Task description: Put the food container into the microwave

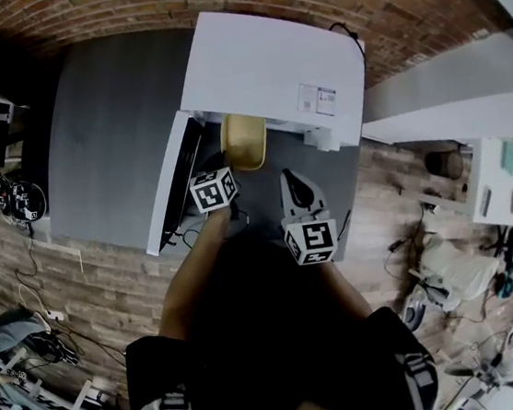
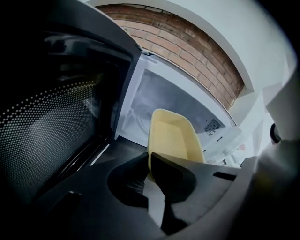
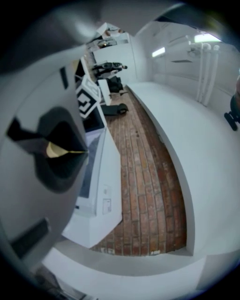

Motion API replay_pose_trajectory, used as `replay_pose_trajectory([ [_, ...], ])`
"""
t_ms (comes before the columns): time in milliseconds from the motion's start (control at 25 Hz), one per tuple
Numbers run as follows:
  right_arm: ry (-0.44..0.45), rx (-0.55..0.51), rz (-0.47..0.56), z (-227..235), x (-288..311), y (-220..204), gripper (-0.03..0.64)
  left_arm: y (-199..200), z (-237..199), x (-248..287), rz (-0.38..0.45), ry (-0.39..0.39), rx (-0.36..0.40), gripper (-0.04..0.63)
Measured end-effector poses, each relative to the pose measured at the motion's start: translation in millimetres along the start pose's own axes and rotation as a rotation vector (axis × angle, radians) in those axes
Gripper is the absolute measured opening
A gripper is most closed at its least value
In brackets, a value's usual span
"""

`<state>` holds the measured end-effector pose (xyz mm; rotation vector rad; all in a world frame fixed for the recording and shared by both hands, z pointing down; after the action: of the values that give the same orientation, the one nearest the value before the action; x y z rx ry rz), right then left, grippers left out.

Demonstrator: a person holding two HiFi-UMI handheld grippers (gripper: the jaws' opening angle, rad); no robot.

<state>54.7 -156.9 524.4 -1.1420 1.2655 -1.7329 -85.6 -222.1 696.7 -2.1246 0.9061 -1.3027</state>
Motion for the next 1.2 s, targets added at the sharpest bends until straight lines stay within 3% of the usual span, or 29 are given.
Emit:
replay_pose_trajectory([
  [1200, -0.004, 0.035, -0.118, 33.0, 47.7, -44.5, 0.034, 49.3, 4.1, 88.6, 0.054, 0.056, -0.072, 0.046],
])
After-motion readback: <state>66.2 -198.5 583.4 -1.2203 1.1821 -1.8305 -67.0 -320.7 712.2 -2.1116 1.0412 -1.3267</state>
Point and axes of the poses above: the fingertips, and each gripper's own axes: x forward along the fingers, z to its right, y out of its top, the point moved 1 cm from there along -x, backward along the fingers, and after that the axes turned 9 degrees about z, right-handed, at the moved point
